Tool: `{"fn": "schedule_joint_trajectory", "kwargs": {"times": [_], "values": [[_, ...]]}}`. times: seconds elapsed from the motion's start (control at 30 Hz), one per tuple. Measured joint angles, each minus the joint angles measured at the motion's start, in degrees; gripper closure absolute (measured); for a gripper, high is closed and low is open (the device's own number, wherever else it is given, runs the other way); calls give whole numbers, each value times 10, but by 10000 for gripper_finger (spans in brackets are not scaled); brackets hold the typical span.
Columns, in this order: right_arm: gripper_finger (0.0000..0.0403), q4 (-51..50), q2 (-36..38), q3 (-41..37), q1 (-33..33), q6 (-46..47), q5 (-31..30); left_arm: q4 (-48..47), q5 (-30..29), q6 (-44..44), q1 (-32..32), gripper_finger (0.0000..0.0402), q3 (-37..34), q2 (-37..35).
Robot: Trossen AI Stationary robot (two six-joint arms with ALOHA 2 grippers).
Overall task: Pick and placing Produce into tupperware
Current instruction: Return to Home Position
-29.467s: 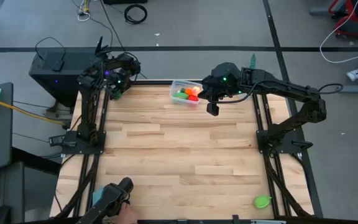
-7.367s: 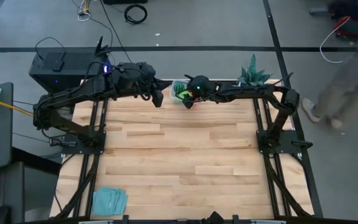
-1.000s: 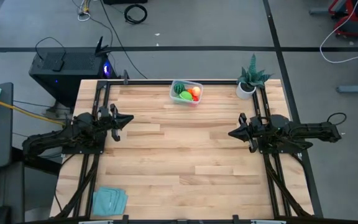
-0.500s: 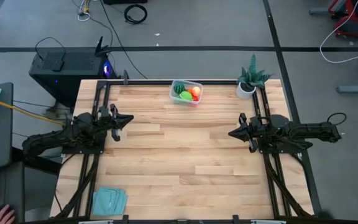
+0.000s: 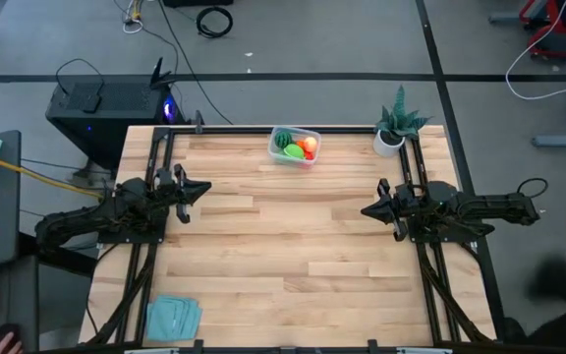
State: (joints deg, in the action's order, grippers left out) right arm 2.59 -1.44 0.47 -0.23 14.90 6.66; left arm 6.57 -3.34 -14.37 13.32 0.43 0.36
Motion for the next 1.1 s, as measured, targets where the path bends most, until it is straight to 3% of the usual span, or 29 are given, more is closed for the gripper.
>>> {"fn": "schedule_joint_trajectory", "kwargs": {"times": [1.1], "values": [[392,0,0,0,0,0,0,0,0,0,0,371,0,0]]}}
